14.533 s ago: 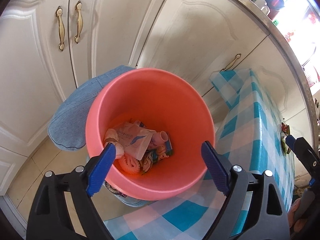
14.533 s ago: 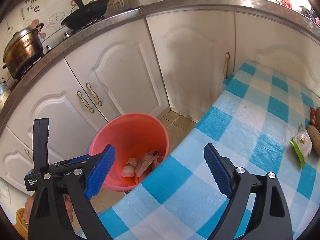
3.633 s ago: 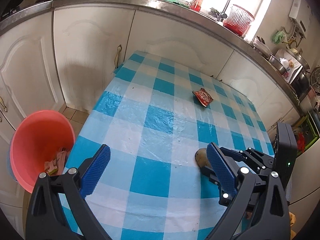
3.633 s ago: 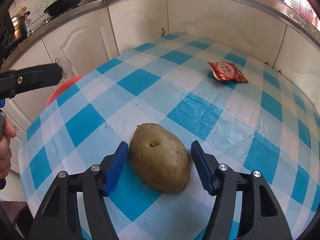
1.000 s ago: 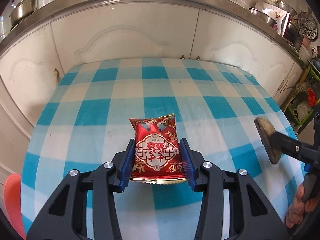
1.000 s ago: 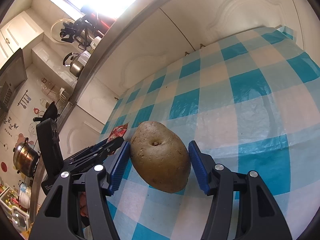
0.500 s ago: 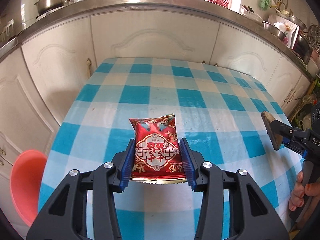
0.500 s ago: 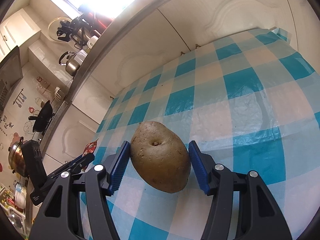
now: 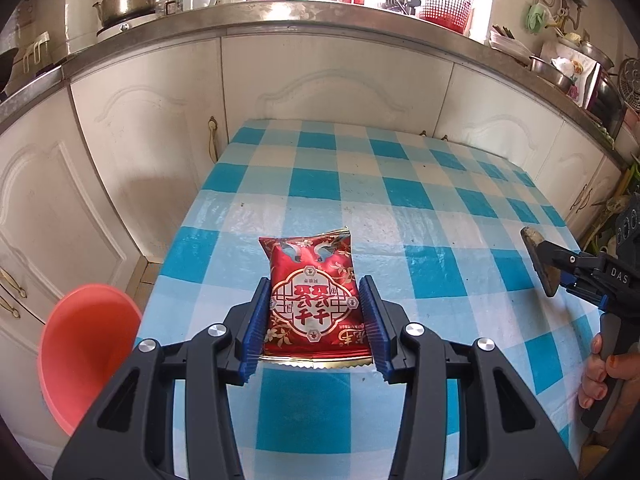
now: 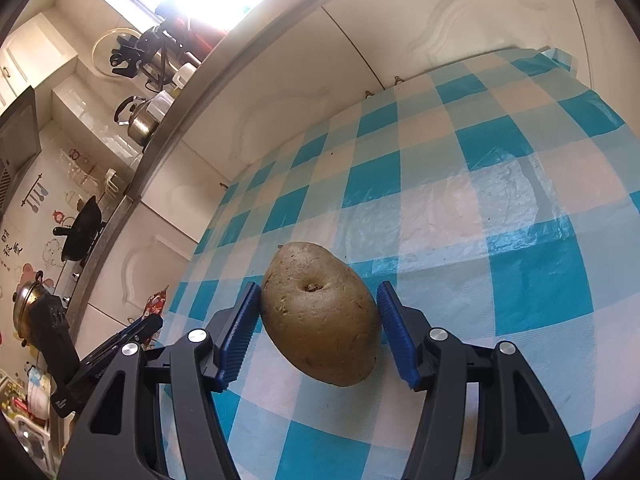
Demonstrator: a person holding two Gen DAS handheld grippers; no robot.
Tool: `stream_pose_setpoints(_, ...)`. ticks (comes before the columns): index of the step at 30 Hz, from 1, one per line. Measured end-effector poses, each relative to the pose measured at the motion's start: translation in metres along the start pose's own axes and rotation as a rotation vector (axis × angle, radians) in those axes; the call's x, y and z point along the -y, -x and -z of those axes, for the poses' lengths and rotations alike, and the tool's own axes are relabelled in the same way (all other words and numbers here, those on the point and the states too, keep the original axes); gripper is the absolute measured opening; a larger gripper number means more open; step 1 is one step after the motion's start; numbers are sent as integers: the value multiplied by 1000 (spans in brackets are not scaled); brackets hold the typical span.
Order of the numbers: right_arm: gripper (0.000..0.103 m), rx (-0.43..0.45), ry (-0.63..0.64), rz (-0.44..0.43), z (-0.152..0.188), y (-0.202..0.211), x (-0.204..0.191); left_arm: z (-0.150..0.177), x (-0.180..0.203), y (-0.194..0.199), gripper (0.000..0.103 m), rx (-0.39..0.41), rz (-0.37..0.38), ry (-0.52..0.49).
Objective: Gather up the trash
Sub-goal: 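Carry the red packet and small potato over the red bucket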
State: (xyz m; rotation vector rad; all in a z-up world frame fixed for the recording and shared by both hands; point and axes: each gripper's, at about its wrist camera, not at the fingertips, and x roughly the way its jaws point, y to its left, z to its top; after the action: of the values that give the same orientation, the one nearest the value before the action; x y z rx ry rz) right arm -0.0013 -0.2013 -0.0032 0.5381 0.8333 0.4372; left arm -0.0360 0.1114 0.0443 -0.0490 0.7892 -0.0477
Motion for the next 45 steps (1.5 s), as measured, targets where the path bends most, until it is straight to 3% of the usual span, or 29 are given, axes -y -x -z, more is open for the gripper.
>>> stream_pose_setpoints(20, 61, -52, 107, -1, 24, -15, -60, 21, -52, 31, 46, 19, -53, 64)
stream_pose_setpoints(45, 61, -159, 226, -63, 54, -50, -143, 61, -148, 61, 46, 15, -162, 223)
